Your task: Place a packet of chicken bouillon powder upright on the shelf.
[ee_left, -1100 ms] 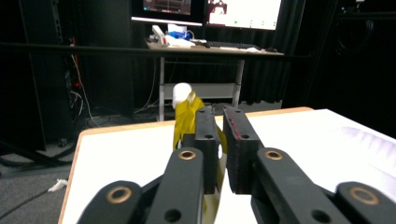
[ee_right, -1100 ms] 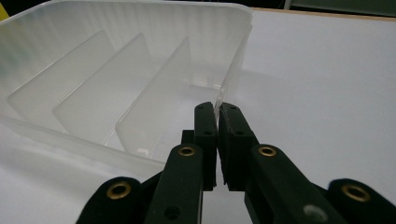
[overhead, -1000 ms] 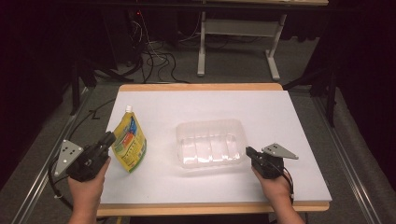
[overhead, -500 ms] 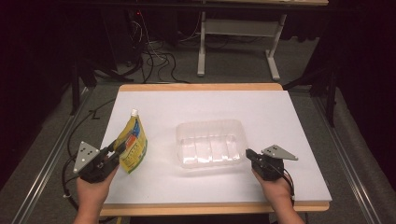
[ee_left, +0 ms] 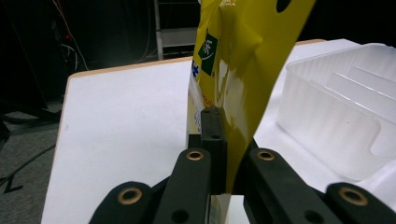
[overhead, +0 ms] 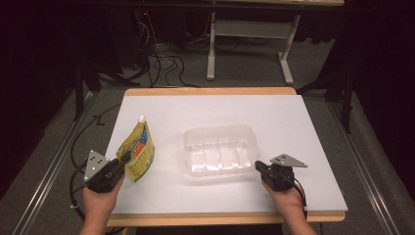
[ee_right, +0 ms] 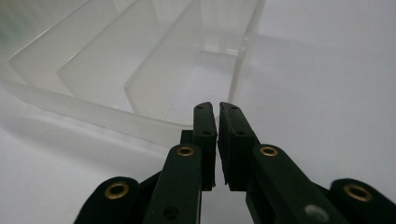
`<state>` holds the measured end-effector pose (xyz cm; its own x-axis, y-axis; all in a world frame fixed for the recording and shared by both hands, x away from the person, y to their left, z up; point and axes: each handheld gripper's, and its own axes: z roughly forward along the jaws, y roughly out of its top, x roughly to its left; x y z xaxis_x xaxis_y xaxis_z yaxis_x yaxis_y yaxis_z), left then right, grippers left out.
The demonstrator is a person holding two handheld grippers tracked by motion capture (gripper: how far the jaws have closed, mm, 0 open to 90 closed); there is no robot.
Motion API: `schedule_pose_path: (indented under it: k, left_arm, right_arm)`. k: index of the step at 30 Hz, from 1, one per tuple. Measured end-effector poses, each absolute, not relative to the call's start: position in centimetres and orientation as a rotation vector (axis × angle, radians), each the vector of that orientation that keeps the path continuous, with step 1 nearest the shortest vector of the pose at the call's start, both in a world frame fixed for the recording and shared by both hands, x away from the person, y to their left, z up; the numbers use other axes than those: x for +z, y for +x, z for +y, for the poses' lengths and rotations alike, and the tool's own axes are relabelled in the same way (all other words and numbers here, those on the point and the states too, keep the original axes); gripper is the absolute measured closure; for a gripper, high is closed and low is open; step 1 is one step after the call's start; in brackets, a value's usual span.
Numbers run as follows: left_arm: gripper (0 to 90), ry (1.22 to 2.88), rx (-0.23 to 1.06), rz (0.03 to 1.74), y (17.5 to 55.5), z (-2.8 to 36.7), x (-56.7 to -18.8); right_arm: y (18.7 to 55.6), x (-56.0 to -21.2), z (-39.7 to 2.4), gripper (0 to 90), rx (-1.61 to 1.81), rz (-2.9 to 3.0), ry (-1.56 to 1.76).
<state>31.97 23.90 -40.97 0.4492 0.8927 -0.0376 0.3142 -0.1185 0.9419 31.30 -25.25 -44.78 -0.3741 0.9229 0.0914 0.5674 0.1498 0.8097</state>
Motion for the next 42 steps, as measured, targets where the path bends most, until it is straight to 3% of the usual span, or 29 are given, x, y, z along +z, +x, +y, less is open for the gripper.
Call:
schedule_pose_path:
  k: [5,11,16,20,32,42]
  left_arm:
    - [89.8,1.662,0.699,1.065,32.0,23.9,-41.0]
    - [90.0,1.656,0.697,1.066,32.0,23.9,-41.0]
    - [90.0,1.659,0.696,1.063,32.0,23.8,-41.0]
    - [90.0,1.658,0.693,1.060,31.9,23.8,-41.0]
    - [90.0,1.626,0.679,1.087,32.1,23.7,-40.9]
    - [90.0,1.522,0.698,1.057,31.5,22.8,-39.1]
  right_arm:
    - [31.0,-44.6,-24.3,85.0,1.121,2.038,1.373]
    - [30.7,-43.9,-25.3,90.0,1.090,1.978,1.390]
    - [32.8,-45.0,-26.3,90.0,1.042,1.928,1.456]
    - [33.7,-45.5,-25.6,90.0,1.028,1.967,1.437]
    - [32.1,-45.7,-22.2,90.0,1.014,2.091,1.304]
    - [32.4,-45.6,-24.9,88.4,1.045,2.023,1.389]
